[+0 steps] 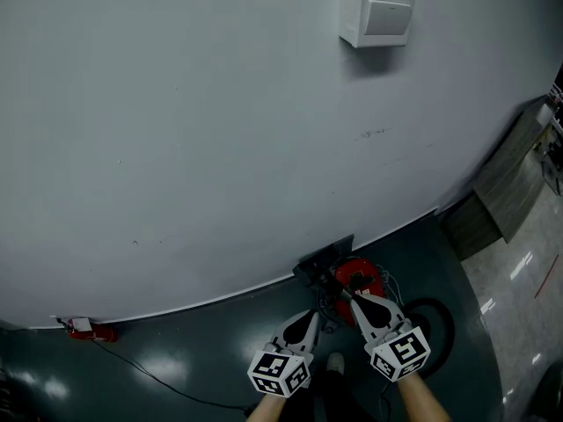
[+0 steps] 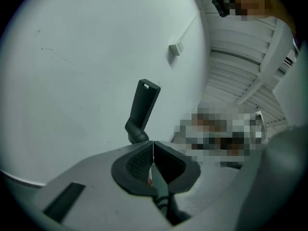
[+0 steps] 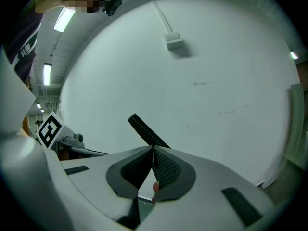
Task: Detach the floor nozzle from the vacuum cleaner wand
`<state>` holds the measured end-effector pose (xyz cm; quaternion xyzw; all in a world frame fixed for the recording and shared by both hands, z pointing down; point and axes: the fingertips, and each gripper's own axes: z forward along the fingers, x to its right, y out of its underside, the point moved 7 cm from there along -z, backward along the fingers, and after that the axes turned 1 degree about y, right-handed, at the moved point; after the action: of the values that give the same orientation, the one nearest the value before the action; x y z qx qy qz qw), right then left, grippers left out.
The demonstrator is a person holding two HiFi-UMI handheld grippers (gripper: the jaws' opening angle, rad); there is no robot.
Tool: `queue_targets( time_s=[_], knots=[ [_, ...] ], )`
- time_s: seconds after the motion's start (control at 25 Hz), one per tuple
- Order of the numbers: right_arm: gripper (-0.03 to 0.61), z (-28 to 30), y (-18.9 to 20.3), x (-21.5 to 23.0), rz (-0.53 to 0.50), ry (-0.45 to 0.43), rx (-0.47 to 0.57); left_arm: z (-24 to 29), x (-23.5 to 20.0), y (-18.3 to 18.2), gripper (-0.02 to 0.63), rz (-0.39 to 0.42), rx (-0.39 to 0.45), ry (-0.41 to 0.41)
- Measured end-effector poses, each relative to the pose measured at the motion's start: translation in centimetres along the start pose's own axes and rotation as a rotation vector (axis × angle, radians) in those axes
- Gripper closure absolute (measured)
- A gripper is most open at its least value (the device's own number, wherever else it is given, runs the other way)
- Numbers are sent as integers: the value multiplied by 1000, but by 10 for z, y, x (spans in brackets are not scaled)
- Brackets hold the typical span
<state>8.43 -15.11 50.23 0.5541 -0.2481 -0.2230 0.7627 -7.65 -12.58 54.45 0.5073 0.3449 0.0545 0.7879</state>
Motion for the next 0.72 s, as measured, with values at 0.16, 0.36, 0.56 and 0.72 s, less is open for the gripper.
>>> queue_targets(
  time_s=[0.16, 0.36, 0.56, 0.72],
  knots=[
    [558, 3, 8, 4, -14, -28, -18, 7, -3, 8, 607, -9, -1, 4],
    [557, 12, 16, 11, -57, -89, -70, 20, -8, 24, 600, -21, -9, 7],
    [542, 25, 27, 19, -67, -122, -100, 43, -15, 53, 523, -46, -42, 20],
    [519, 39, 35, 21, -100, -164, -130, 66, -21, 78, 474, -74, -59, 30]
  ],
)
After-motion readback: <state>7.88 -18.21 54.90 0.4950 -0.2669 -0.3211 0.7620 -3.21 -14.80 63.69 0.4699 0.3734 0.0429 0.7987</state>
